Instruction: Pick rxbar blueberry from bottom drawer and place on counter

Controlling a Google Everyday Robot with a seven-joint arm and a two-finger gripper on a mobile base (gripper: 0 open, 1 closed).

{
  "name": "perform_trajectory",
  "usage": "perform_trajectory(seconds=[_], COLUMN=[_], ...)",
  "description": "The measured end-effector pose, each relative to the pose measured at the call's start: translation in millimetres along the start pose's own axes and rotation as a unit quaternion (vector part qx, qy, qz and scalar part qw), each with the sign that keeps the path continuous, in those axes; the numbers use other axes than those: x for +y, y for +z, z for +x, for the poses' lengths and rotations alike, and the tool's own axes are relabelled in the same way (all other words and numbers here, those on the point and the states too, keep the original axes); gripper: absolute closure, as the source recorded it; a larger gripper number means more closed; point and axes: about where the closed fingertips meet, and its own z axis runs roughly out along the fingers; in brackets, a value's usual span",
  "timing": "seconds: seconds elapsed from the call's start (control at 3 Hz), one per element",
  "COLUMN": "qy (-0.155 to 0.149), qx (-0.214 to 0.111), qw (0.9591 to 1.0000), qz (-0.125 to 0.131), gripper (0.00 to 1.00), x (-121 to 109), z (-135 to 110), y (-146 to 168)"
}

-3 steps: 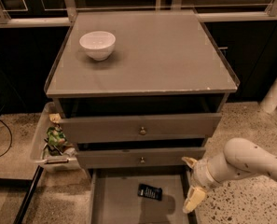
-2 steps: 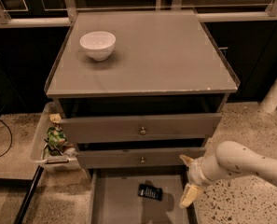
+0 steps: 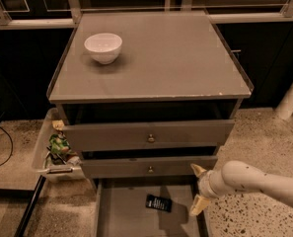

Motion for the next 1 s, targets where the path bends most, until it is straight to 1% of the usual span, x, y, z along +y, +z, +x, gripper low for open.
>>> perform_trajectory(seconds=[0.33, 0.67, 1.0], qy=[0.000, 0.018, 0.018], qx=[0.000, -0.011, -0.011], qw=[1.0000, 0.9996, 0.9996], qz=[0.000, -0.017, -0.017], gripper=[0.00, 0.00, 0.00], x=[0, 16, 16], z=[0, 10, 10], y=[0, 51, 51])
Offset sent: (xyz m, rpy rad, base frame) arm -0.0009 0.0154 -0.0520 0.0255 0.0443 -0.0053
